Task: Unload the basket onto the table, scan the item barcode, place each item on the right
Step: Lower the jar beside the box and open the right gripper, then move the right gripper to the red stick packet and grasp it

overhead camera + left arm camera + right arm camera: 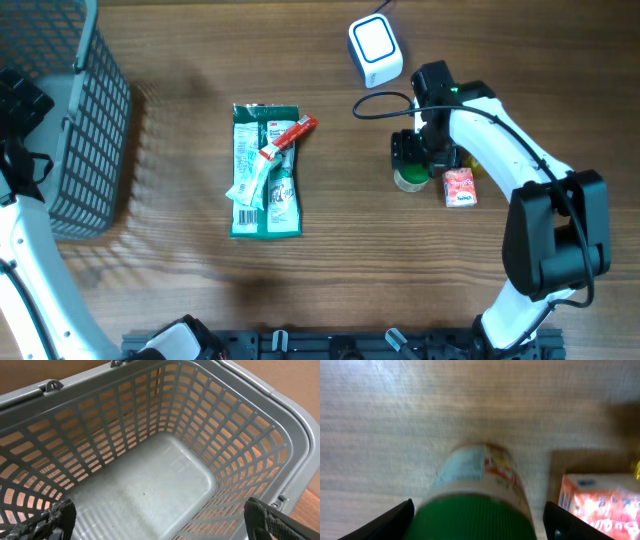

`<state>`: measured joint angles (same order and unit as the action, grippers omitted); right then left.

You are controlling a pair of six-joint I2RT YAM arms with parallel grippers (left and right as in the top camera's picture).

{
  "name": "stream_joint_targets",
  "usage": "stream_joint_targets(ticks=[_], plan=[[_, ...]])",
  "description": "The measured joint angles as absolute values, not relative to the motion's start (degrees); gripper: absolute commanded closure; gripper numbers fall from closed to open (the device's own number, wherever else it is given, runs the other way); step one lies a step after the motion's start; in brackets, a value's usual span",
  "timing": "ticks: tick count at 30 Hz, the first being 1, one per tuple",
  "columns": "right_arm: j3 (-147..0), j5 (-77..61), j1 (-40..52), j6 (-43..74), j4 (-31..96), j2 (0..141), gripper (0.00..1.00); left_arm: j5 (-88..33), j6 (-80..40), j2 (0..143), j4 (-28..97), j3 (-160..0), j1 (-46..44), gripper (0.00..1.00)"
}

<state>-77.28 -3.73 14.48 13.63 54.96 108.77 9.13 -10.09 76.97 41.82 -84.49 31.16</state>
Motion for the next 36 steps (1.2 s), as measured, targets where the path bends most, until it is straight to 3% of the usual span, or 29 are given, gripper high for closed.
stream_joint_targets(ticks=[5, 7, 8, 11, 12, 22, 36], plan=[[-80.9, -2.9, 14.5, 13.6, 55.8, 108.7, 0.17, 9.1, -10.1, 77.0, 41.8, -84.5, 31.2, 0.00], [-86.4, -2.7, 14.8, 13.6, 57.8, 108.6, 0.22, 9.1, -10.1, 77.0, 41.8, -84.5, 31.2, 0.00], [-88.1, -2.6, 15.0, 13.4, 57.9, 108.4, 0.29, 9.1, -10.1, 77.0, 41.9, -84.5, 31.2, 0.00], [-91.8, -2.6, 17.8, 12.6, 57.2, 107.4, 0.83, 9.1, -10.1, 77.0, 41.8, -84.5, 31.2, 0.00], [-91.8, -3.0, 19.4, 12.5, 56.9, 107.1, 0.88, 9.1, -10.1, 77.0, 41.8, -84.5, 31.2, 0.00], [-78.7, 1.6, 32.7, 19.5, 46.1, 107.1, 0.93, 9.1, -10.1, 77.0, 41.9, -84.5, 31.2, 0.00], [-71.6, 16.4, 25.2, 20.4, 48.7, 107.1, 0.94, 9.1, -10.1, 77.0, 41.8, -84.5, 31.2, 0.00]])
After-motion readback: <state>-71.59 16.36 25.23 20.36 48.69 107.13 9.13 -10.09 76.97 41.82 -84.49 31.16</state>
